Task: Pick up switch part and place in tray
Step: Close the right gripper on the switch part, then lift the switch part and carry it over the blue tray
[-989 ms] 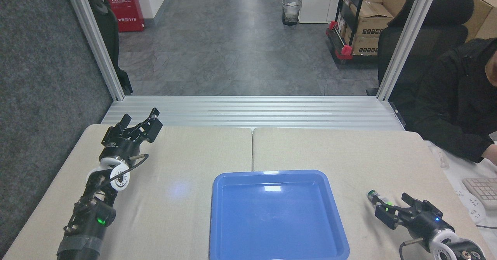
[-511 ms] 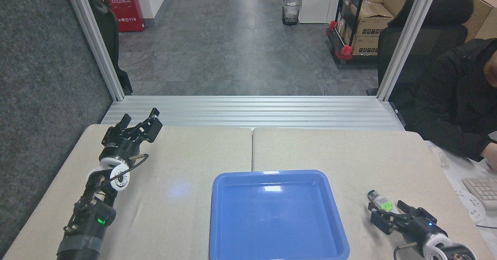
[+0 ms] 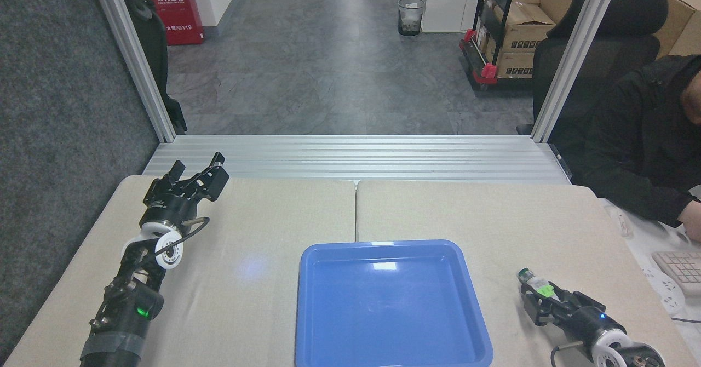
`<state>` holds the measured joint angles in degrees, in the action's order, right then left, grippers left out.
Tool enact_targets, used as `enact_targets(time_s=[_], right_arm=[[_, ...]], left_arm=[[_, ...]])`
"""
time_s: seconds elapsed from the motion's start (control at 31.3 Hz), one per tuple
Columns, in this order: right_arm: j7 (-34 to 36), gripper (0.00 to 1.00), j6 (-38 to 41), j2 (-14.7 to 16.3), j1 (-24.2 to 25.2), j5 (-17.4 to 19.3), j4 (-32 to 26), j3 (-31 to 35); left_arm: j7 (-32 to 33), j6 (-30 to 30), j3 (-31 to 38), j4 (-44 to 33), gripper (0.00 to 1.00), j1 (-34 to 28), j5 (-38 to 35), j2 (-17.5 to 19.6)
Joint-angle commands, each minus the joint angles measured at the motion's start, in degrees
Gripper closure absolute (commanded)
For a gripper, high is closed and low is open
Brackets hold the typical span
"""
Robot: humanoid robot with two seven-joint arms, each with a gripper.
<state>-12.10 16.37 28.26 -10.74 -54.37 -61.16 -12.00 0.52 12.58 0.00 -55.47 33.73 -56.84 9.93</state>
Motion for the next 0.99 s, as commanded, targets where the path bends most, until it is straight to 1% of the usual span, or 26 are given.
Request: enact_targets(time_s=[0.0,0.16,0.26,0.29,0.32,0.35,0.41,0.54,0.61,0.8,0.83,0.89,0.96], right_arm=[[0.67,0.59,0.33,-0.49,-0.77,0.58,1.22,2.06],[1.11,0.62,2.26,-0.58,-2.09,0.66,1.22,2.60],[2.08,0.71,2.70,-0.40,-2.18,0.75,1.04,3.30],[2.25,0.72,2.96,-0.40,-2.18,0.75,0.95,3.91],[2.34,0.81,3.40,-0.49,-2.09,0.75,0.86,4.52],[2.43,1.00,3.49,-0.58,-2.18,0.75,0.78,5.31],[2.61,1.00,3.75,-0.49,-2.79,0.75,0.78,6.46],[2.61,1.00,4.81,-0.40,-4.90,0.75,-0.10,6.73],[2.52,1.00,4.81,-0.40,-6.65,0.75,-0.80,6.55],[1.64,1.00,5.95,-0.49,-12.19,0.67,-6.07,5.15],[1.21,1.00,6.65,-0.58,-12.81,0.58,-6.86,3.84],[0.50,1.00,7.79,-0.93,-14.30,0.49,-9.23,-1.24],[0.41,1.00,7.80,-1.63,-14.75,0.23,-10.91,-6.17]], left_arm=[[0.01,-0.01,-1.32,0.01,0.00,0.02,-0.02,0.00],[0.01,-0.01,-1.32,0.01,0.00,-0.07,0.07,0.00],[0.01,-0.01,-1.32,0.01,0.00,-0.07,0.07,0.00],[0.01,-0.01,-1.32,0.01,0.00,0.01,-0.02,0.00],[0.01,-0.01,-1.32,0.01,0.00,0.02,0.07,0.00],[0.01,-0.01,-1.32,0.01,0.00,0.02,-0.02,0.00],[0.01,-0.01,-1.32,0.01,0.00,-0.07,-0.02,0.00],[0.01,-0.01,-1.32,0.01,0.00,0.02,0.07,0.00],[0.01,-0.01,-1.32,0.01,0.00,0.02,0.07,0.00],[0.01,-0.01,-1.32,0.01,0.00,-0.07,0.07,0.00],[0.01,-0.01,-1.32,0.01,0.00,0.01,0.07,0.00],[0.01,-0.01,-1.32,-0.07,0.00,0.02,0.07,0.00],[0.01,-0.01,-1.32,0.01,0.00,0.02,-0.02,0.00]])
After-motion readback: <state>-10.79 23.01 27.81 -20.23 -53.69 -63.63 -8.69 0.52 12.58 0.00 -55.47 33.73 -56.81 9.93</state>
